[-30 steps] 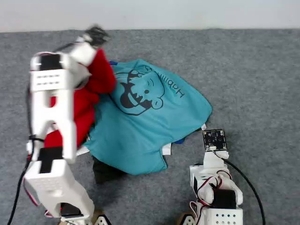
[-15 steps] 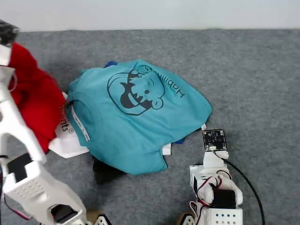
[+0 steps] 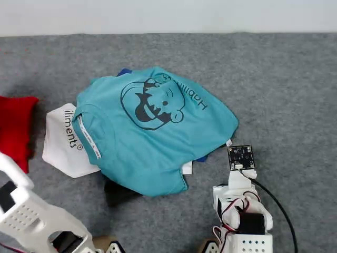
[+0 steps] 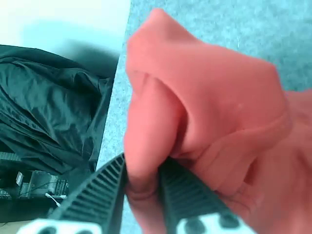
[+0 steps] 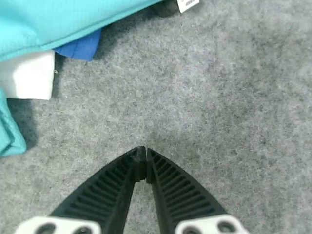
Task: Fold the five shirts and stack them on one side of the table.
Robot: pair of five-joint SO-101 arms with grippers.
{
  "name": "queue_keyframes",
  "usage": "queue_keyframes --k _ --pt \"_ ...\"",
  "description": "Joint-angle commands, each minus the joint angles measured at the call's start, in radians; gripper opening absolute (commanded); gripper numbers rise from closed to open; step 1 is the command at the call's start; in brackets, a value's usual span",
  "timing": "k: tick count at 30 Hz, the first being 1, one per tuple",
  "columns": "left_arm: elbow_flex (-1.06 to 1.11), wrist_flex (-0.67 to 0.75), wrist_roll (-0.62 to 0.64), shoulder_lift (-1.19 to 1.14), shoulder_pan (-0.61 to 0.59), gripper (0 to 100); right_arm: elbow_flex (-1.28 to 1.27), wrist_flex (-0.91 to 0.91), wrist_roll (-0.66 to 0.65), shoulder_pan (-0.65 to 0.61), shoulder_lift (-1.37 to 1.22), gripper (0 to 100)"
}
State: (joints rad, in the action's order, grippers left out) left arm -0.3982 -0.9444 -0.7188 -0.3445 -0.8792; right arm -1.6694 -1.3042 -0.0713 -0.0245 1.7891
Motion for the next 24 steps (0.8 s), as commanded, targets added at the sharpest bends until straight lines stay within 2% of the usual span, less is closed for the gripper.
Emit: queue_keyframes --k 1,6,13,18,24 --pt "-0.033 -0.052 -0.18 0.015 -0.005 16 -0.014 -0.001 -0.009 0.004 0.015 0.9" --pt "-0.038 -0.08 -0.267 0.025 -0.002 30 -0.014 -0.001 -0.009 0.004 0.015 0.9" --pt "-0.082 -0.129 -0.267 0.084 0.066 32 -0.014 -0.001 -0.009 0.004 0.015 0.9" --pt "-0.081 -0.423 -0.267 0.161 0.19 32 -0.014 -0.001 -0.009 0.004 0.015 0.9" --pt "-0.076 -0.784 -0.261 0.183 0.434 32 -0.014 -0.001 -0.009 0.004 0.015 0.9"
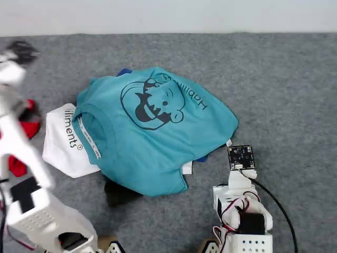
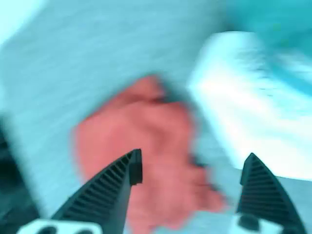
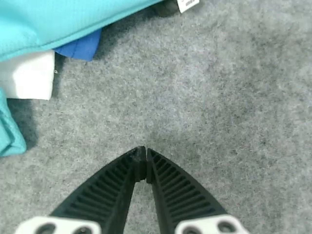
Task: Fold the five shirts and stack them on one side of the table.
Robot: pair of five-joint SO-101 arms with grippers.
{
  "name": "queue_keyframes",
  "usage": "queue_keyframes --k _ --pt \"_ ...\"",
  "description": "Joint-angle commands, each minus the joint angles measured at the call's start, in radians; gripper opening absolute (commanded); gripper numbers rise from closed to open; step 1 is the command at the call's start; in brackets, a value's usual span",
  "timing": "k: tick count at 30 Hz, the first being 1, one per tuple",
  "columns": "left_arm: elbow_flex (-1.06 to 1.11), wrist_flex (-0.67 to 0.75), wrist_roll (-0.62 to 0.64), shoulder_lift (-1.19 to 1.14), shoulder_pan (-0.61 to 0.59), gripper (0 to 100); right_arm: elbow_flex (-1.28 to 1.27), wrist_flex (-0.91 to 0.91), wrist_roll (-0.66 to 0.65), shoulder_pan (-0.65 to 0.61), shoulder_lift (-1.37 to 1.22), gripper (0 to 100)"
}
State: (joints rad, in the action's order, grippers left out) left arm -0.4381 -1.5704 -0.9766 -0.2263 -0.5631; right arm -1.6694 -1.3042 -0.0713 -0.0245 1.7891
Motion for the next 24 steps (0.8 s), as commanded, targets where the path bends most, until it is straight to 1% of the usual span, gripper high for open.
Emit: queue_keyframes --k 1,4,14,17,20,24 --pt "-0.033 -0.187 0.0 0.064 0.16 32 -0.014 -0.001 -0.009 0.004 0.015 0.9" --pt "0.013 -0.176 0.055 0.072 0.272 32 -0.014 -0.001 -0.009 0.004 0.015 0.9" --pt "0.059 -0.181 0.072 0.066 0.609 32 -0.014 -0.001 -0.009 0.004 0.015 0.9" --pt "0.067 -0.172 0.133 0.058 0.715 32 -0.014 -0.001 -0.009 0.004 0.015 0.9" --pt "0.087 -0.11 0.198 0.026 0.815 32 -0.014 -0.001 -0.009 0.004 0.015 0.9" --pt "0.102 -0.038 0.269 -0.063 0.908 32 -0.014 -0.001 -0.009 0.004 0.015 0.9"
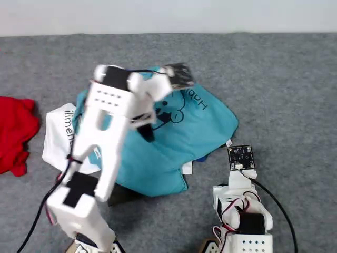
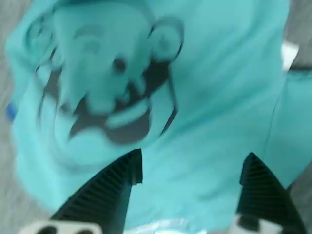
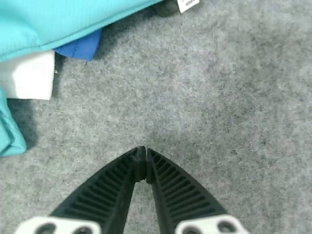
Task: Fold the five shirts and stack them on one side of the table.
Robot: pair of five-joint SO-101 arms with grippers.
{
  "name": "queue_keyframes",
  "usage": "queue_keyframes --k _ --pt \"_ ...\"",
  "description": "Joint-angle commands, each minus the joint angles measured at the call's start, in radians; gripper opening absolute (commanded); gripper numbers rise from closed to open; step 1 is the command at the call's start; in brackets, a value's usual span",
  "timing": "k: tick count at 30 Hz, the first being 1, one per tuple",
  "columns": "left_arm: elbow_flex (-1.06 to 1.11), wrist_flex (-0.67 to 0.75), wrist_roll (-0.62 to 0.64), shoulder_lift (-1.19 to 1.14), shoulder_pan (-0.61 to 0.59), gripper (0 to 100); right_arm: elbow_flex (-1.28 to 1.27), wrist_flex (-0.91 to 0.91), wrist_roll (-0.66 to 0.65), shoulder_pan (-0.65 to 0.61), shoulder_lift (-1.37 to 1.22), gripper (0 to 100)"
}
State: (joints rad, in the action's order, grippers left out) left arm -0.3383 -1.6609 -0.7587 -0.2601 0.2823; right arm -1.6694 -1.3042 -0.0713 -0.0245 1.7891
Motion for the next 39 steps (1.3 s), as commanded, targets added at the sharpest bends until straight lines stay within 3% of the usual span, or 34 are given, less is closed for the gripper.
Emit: queue_keyframes --k 1,8,14,17,20,23,24,30,39 --pt "0.002 0.064 0.058 -0.055 0.08 32 -0.014 -0.001 -0.009 0.004 0.015 0.9" --pt "-0.004 0.169 0.106 -0.245 0.15 32 -0.014 -0.001 -0.009 0.004 0.015 0.9" --pt "-0.004 0.258 0.107 -0.419 0.152 32 -0.014 -0.001 -0.009 0.004 0.015 0.9" --pt "-0.048 0.27 0.169 -0.454 0.152 31 -0.014 -0.001 -0.009 0.004 0.015 0.9" --pt "-0.053 0.272 0.183 -0.474 0.16 24 -0.014 -0.001 -0.009 0.004 0.015 0.9" --pt "-0.059 0.239 0.144 -0.486 0.176 6 -0.014 -0.001 -0.009 0.004 0.015 0.9" --pt "-0.059 0.229 0.12 -0.485 0.176 0 -0.014 -0.001 -0.009 0.004 0.015 0.9" --pt "-0.128 0.115 0.132 -0.377 0.106 0 -0.014 -0.001 -0.009 0.004 0.015 0.9" --pt "-0.297 -0.008 0.137 -0.02 -0.121 0 -0.014 -0.001 -0.009 0.004 0.015 0.9"
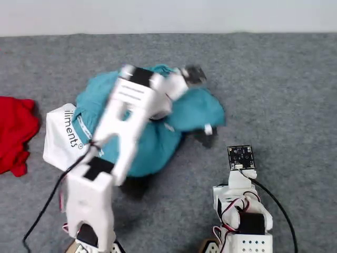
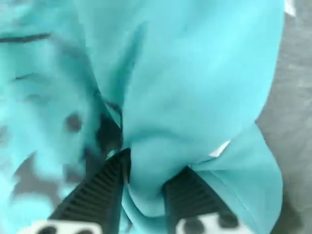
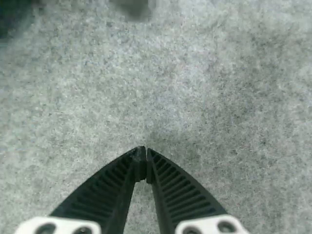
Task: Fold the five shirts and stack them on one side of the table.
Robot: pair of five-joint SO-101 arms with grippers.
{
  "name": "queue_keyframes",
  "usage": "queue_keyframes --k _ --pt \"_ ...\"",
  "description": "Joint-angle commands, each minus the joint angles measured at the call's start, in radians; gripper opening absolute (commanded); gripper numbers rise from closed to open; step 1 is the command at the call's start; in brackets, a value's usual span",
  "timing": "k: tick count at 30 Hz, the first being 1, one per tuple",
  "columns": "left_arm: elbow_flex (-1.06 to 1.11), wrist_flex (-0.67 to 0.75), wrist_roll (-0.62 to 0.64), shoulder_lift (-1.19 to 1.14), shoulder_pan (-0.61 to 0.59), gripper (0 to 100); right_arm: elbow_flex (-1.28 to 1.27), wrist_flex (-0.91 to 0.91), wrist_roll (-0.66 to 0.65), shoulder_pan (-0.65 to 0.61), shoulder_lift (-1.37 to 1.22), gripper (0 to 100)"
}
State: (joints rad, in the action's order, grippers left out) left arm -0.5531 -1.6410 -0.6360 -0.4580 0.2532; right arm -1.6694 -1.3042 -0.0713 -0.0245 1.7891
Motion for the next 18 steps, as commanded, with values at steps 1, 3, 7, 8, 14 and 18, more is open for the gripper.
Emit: queue_keyframes --k 1,3,7,8,14,18 --pt "-0.099 -0.029 0.014 0.215 -0.123 0 -0.014 -0.001 -0.009 0.004 0.015 0.9" --pt "-0.133 -0.026 0.014 0.282 -0.184 0 -0.014 -0.001 -0.009 0.004 0.015 0.9" --pt "-0.199 -0.009 0.014 0.364 -0.304 0 -0.014 -0.001 -0.009 0.004 0.015 0.9" --pt "-0.213 0.005 0.015 0.373 -0.333 0 -0.014 -0.001 -0.009 0.004 0.015 0.9" --pt "-0.272 0.132 0.094 0.391 -0.493 0 -0.014 -0.001 -0.009 0.004 0.015 0.9" --pt "-0.28 0.209 0.132 0.384 -0.614 0 -0.014 -0.001 -0.009 0.004 0.015 0.9"
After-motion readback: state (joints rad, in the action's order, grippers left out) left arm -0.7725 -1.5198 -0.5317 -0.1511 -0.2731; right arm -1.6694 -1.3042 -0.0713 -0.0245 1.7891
